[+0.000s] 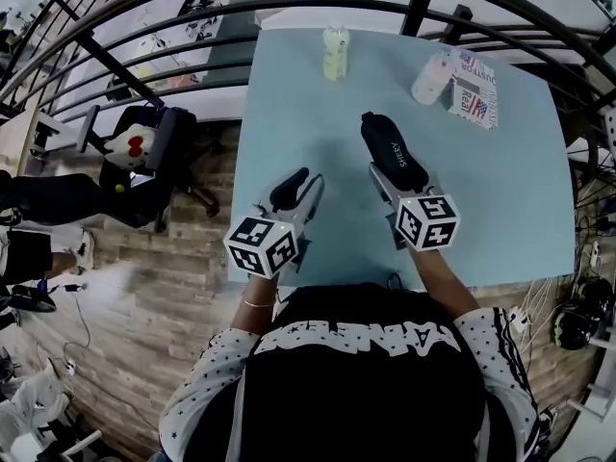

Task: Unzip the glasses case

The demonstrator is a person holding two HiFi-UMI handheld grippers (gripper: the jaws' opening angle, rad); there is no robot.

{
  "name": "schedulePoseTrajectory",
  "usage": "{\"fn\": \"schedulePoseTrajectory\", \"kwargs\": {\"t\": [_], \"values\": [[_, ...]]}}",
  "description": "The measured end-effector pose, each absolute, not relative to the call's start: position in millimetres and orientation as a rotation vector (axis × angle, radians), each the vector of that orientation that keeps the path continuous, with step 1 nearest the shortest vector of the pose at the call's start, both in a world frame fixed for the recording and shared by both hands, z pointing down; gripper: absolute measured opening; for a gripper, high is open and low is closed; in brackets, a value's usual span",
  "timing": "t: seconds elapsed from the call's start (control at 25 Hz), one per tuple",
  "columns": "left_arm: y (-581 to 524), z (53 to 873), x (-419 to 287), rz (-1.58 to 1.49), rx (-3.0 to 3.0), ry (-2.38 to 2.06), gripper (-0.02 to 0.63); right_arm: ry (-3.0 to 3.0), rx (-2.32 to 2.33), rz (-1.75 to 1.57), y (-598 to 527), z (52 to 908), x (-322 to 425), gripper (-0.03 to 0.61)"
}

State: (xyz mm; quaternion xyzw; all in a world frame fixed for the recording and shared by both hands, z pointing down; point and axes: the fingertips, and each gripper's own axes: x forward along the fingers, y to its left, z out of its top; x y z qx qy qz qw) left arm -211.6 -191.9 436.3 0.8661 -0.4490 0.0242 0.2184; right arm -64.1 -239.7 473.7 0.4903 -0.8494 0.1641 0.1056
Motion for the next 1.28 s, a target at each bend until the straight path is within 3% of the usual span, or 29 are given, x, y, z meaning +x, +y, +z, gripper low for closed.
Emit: {"fn": "schedulePoseTrajectory", "kwargs": {"t": [1.28], "values": [[-188,367,-154,-0.209,2.408,-0.854,0.0,-2.837,1.068,0.185,-175,389,-128,0.332]]}}
